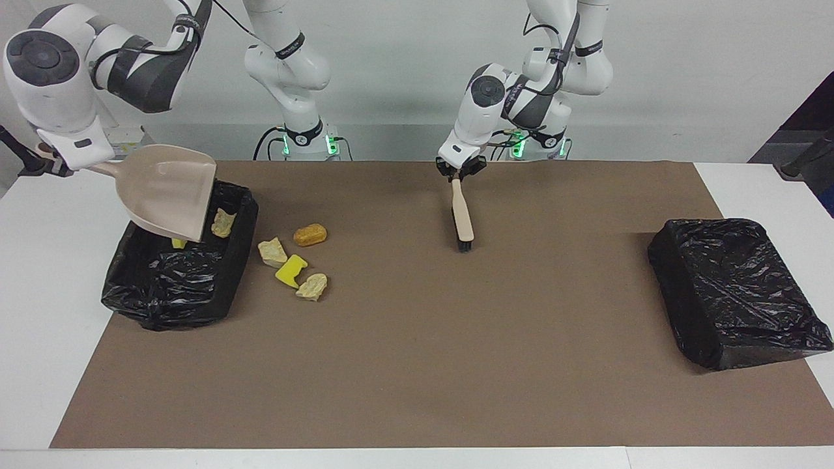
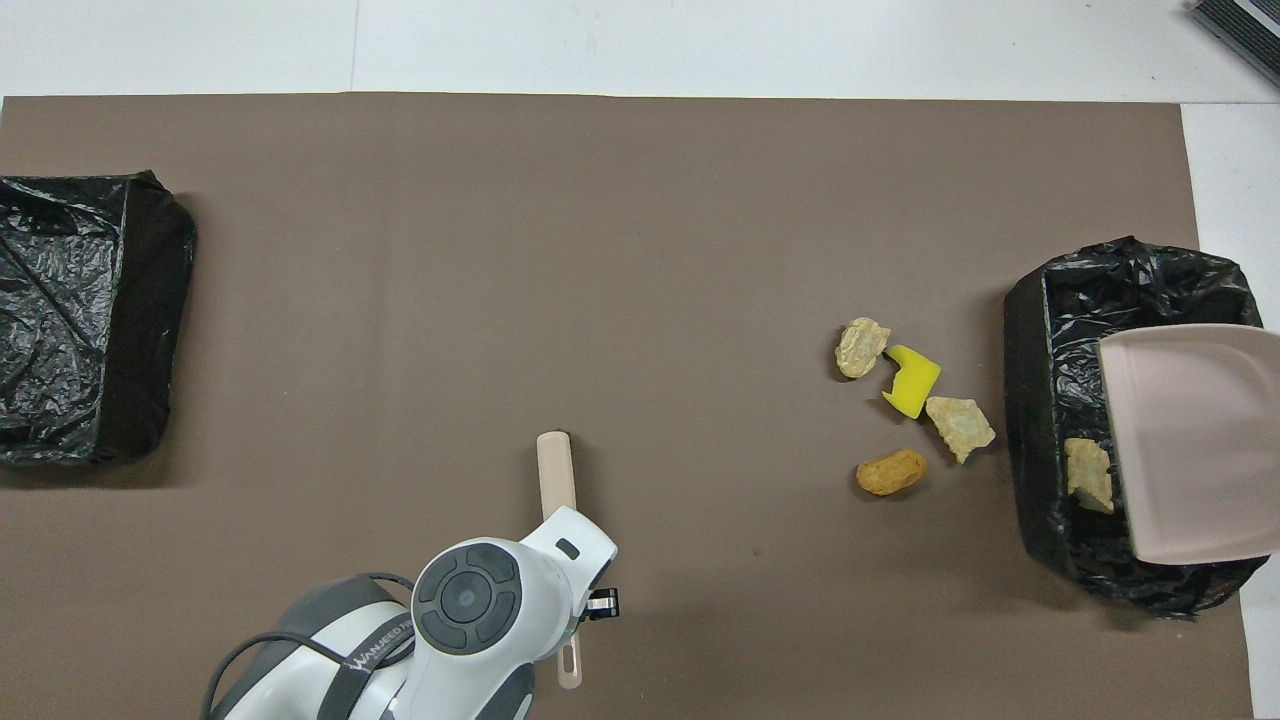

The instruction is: Sweep and dump trash in bin

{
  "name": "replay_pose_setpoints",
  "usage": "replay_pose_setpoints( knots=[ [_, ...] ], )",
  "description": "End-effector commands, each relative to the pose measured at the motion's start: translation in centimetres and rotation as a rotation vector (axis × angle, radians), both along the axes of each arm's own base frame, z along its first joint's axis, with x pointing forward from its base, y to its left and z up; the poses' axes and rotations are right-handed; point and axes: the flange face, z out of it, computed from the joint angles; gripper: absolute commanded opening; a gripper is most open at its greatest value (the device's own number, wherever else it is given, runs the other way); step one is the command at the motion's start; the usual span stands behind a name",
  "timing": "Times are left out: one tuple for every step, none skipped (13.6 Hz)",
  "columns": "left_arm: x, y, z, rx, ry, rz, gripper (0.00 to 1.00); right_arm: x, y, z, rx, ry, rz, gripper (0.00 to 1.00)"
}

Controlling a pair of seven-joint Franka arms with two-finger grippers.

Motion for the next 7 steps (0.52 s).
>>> replay_pose_setpoints(
  knots=[
    [0.3, -0.4, -0.1, -0.012, 0.002, -0.004, 0.01, 1.2, 6.7, -0.4, 0.081, -0.047, -0.039, 0.0],
    [0.2, -0.3, -0.2, -0.01, 0.0, 0.008, 0.02, 1.5, 9.2, -1.0, 0.134, -0.077, -0.078, 0.0],
    [0.0, -0.2, -0.4, -0.008, 0.001, -0.004, 0.12, 1.8, 11.8, -1.2, 0.173, -0.116, -0.138, 0.0],
    [0.0, -0.2, -0.4, -0.008, 0.003, -0.01, 0.27, 2.2, 14.9, -1.2, 0.189, -0.161, -0.201, 0.0],
    [0.2, 0.0, -0.4, -0.01, 0.006, -0.02, 0.42, 2.3, 17.1, -1.5, 0.199, -0.201, -0.304, 0.0],
    [0.6, 0.0, -0.3, -0.018, 0.007, -0.038, 0.66, 2.5, 19.3, -1.9, 0.207, -0.243, -0.431, 0.0],
    [1.1, 0.1, -0.1, -0.023, 0.005, -0.035, 0.7, 2.6, 20.7, -2.2, 0.209, -0.27, -0.55, 0.0]
  ],
)
